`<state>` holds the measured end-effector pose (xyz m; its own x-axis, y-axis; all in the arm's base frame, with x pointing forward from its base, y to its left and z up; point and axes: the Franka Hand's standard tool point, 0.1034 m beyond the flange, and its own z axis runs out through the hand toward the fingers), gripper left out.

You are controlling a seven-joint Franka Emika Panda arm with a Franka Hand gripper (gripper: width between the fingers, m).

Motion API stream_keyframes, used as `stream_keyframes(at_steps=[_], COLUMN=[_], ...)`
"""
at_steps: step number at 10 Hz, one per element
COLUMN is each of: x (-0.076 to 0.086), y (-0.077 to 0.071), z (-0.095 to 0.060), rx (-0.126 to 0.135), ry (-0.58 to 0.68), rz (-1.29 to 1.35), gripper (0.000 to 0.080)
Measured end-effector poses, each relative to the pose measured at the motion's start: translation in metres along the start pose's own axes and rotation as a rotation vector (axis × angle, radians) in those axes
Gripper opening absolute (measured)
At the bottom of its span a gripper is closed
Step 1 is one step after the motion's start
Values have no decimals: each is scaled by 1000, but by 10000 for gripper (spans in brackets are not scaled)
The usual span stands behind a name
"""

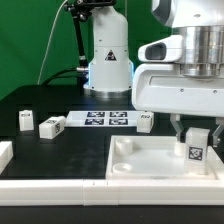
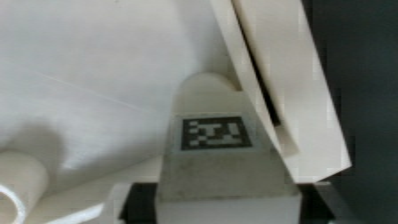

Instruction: Assemble one leg

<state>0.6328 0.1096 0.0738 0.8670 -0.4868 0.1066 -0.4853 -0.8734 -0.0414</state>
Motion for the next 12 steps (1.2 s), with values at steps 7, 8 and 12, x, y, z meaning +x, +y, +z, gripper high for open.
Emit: stream_keyframes(at_steps=[7, 8, 12], x=[9, 9, 9], y=[25, 25, 25], z=[-1, -1, -1], rx=[-52, -52, -52], ry=[29, 29, 29], rz=[345, 345, 345], gripper=[503, 602, 647])
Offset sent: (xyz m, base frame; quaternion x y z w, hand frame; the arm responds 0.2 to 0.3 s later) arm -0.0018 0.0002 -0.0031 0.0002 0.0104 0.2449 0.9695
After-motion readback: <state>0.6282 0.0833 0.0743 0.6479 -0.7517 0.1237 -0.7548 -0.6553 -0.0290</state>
